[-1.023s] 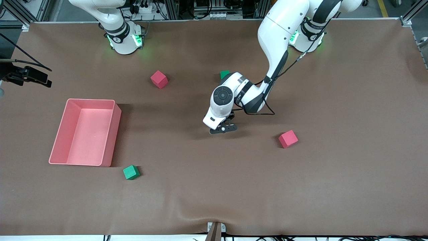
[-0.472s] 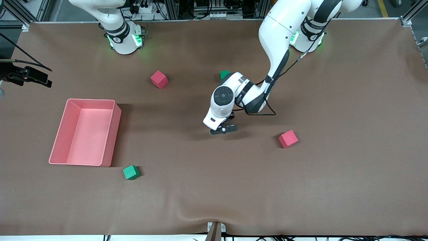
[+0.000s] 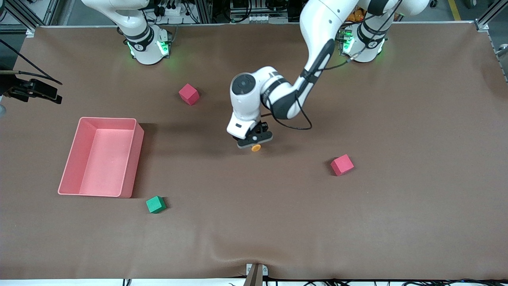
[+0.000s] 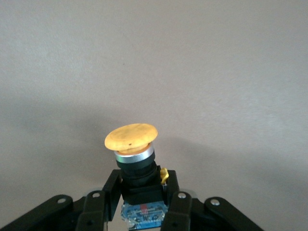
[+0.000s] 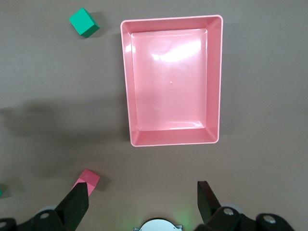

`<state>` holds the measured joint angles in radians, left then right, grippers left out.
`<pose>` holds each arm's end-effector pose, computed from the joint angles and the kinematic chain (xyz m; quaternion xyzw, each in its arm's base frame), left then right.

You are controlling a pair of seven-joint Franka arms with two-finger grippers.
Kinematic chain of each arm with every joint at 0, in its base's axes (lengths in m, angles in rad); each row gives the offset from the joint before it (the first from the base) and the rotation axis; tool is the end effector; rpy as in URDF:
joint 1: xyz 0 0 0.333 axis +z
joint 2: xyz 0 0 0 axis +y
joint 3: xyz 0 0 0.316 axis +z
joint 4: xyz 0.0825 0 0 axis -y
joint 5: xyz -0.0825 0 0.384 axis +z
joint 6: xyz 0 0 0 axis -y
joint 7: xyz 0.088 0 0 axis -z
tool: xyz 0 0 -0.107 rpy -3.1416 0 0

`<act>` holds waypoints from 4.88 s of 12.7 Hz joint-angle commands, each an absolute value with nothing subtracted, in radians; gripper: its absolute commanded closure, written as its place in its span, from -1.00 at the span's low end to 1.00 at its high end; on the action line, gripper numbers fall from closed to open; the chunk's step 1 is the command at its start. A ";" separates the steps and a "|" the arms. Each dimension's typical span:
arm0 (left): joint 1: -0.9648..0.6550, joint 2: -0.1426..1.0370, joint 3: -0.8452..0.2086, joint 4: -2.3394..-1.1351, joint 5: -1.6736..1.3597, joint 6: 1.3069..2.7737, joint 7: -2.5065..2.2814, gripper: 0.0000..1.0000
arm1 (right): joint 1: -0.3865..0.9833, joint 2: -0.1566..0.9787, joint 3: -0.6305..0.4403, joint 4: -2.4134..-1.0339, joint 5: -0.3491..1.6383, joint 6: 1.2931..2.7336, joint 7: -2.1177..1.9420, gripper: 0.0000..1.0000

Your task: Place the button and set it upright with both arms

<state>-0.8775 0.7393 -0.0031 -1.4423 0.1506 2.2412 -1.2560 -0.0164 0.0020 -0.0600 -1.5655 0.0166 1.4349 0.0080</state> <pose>0.4686 -0.5600 0.2570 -0.9876 -0.1423 -0.0663 0.0025 0.5385 -0.0392 0.6149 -0.9969 0.0415 0.0659 0.0105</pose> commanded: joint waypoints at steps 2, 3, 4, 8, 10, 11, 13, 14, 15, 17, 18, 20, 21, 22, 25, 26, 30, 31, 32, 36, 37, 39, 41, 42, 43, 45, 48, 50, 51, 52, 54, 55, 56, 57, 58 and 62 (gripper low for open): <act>-0.914 0.710 0.024 -1.430 0.319 2.116 -1.357 1.00 | -0.008 -0.003 -0.064 -1.566 0.015 1.430 0.018 -1.00; -0.954 0.710 0.025 -1.413 0.362 2.059 -1.488 1.00 | -0.006 -0.003 -0.064 -1.566 0.015 1.430 0.018 -1.00; -1.001 0.712 0.025 -1.404 0.420 2.030 -1.631 1.00 | -0.006 -0.003 -0.063 -1.566 0.015 1.430 0.018 -1.00; -1.113 0.736 0.021 -1.405 0.544 2.040 -1.984 1.00 | -0.006 -0.003 -0.063 -1.566 0.015 1.430 0.020 -1.00; -1.208 0.774 0.014 -1.458 0.743 2.027 -2.077 1.00 | -0.006 -0.003 -0.063 -1.566 0.015 1.430 0.018 -1.00; -1.256 0.804 0.018 -1.476 0.799 1.982 -2.075 1.00 | -0.006 -0.003 -0.063 -1.566 0.015 1.430 0.020 -1.00; -1.264 0.819 0.017 -1.468 0.903 1.898 -2.060 1.00 | -0.005 -0.003 -0.063 -1.566 0.015 1.430 0.020 -1.00; -1.270 0.824 0.018 -1.470 0.935 1.846 -2.050 1.00 | -0.005 -0.003 -0.063 -1.566 0.015 1.430 0.020 -1.00; -1.294 0.840 0.017 -1.468 0.968 1.804 -2.077 1.00 | -0.003 -0.003 -0.063 -1.566 0.015 1.430 0.020 -1.00; -1.319 0.871 0.020 -1.468 1.055 1.796 -2.254 1.00 | -0.003 -0.003 -0.063 -1.566 0.015 1.430 0.020 -1.00; -1.319 0.870 0.018 -1.463 1.084 1.795 -2.273 1.00 | -0.003 -0.003 -0.063 -1.566 0.015 1.430 0.018 -1.00; -1.321 0.870 0.021 -1.466 1.103 1.793 -2.296 1.00 | -0.003 -0.003 -0.063 -1.566 0.015 1.430 0.020 -1.00; -1.321 0.879 0.020 -1.473 1.142 1.775 -2.302 1.00 | -0.005 -0.003 -0.063 -1.568 0.015 1.430 0.020 -1.00; -1.321 0.912 0.021 -1.477 1.167 1.738 -2.339 1.00 | -0.006 -0.003 -0.063 -1.568 0.015 1.428 0.018 -1.00; -1.321 0.968 0.020 -1.468 1.226 1.712 -2.372 1.00 | -0.009 -0.003 -0.063 -1.568 0.015 1.425 0.018 -1.00; -1.322 0.971 0.020 -1.468 1.226 1.712 -2.372 1.00 | -0.009 -0.005 -0.063 -1.566 0.015 1.425 0.018 -1.00; -1.322 0.995 0.020 -1.466 1.244 1.712 -2.364 1.00 | -0.008 -0.003 -0.063 -1.568 0.015 1.425 0.018 -1.00; -1.322 1.008 0.020 -1.465 1.247 1.712 -2.364 1.00 | -0.008 -0.003 -0.063 -1.566 0.015 1.425 0.018 -1.00; -1.318 1.008 0.023 -1.465 1.249 1.712 -2.358 1.00 | -0.006 -0.003 -0.063 -1.568 0.015 1.427 0.018 -1.00; -1.316 1.028 0.025 -1.468 1.250 1.712 -2.364 1.00 | -0.006 -0.003 -0.063 -1.568 0.015 1.427 0.018 -1.00; -1.316 1.029 0.025 -1.467 1.249 1.712 -2.361 1.00 | -0.006 -0.003 -0.063 -1.569 0.015 1.425 0.018 -1.00; -1.315 1.028 0.025 -1.465 1.250 1.713 -2.358 0.41 | -0.006 -0.003 -0.063 -1.569 0.015 1.425 0.018 -1.00; -1.315 1.025 0.023 -1.466 1.268 1.713 -2.350 -0.99 | -0.006 -0.003 -0.063 -1.569 0.015 1.427 0.020 -1.00; -1.315 1.026 0.023 -1.465 1.269 1.713 -2.326 -1.00 | -0.006 -0.003 -0.063 -1.569 0.015 1.427 0.018 -1.00; -1.315 1.022 0.021 -1.465 1.267 1.713 -2.321 -1.00 | -0.006 -0.003 -0.063 -1.569 0.015 1.425 0.020 -1.00; -1.315 1.016 0.014 -1.468 1.261 1.715 -2.315 -1.00 | -0.008 -0.003 -0.063 -1.569 0.015 1.425 0.018 -1.00; -1.321 0.987 -0.014 -1.473 1.232 1.710 -2.277 -1.00 | -0.008 -0.003 -0.063 -1.569 0.015 1.425 0.018 -1.00; -1.322 0.915 -0.029 -1.491 1.166 1.701 -2.187 -1.00 | -0.008 -0.003 -0.063 -1.569 0.015 1.425 0.018 -1.00; -1.321 0.887 -0.035 -1.491 1.137 1.675 -2.143 -1.00 | -0.008 -0.003 -0.063 -1.569 0.015 1.425 0.018 -1.00; -1.321 0.855 -0.043 -1.499 1.115 1.663 -2.119 -1.00 | -0.008 -0.003 -0.063 -1.569 0.015 1.424 0.018 -1.00; -1.316 0.767 -0.052 -1.528 1.062 1.663 -2.057 -1.00 | -0.008 -0.003 -0.063 -1.569 0.015 1.425 0.018 -1.00; -1.312 0.717 -0.054 -1.532 1.013 1.663 -1.996 -1.00 | -0.006 -0.003 -0.063 -1.569 0.015 1.425 0.018 -1.00; -1.293 0.663 -0.054 -1.532 0.955 1.664 -1.915 -1.00 | -0.006 -0.003 -0.063 -1.569 0.015 1.425 0.018 -1.00; -1.257 0.608 -0.054 -1.532 0.903 1.675 -1.851 -1.00 | -0.006 -0.003 -0.063 -1.571 0.015 1.425 0.018 -1.00; -1.226 0.562 -0.055 -1.532 0.847 1.701 -1.806 -1.00 | -0.006 -0.003 -0.063 -1.569 0.015 1.424 0.018 -1.00; -1.070 0.395 -0.055 -1.529 0.660 1.747 -1.573 -1.00 | -0.006 -0.003 -0.063 -1.569 0.015 1.424 0.018 -1.00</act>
<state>-1.1409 0.4853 -0.0440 -1.4807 0.7364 1.7104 -1.6572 -0.0104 0.0031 -0.0605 -1.5674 0.0166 1.4303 0.0080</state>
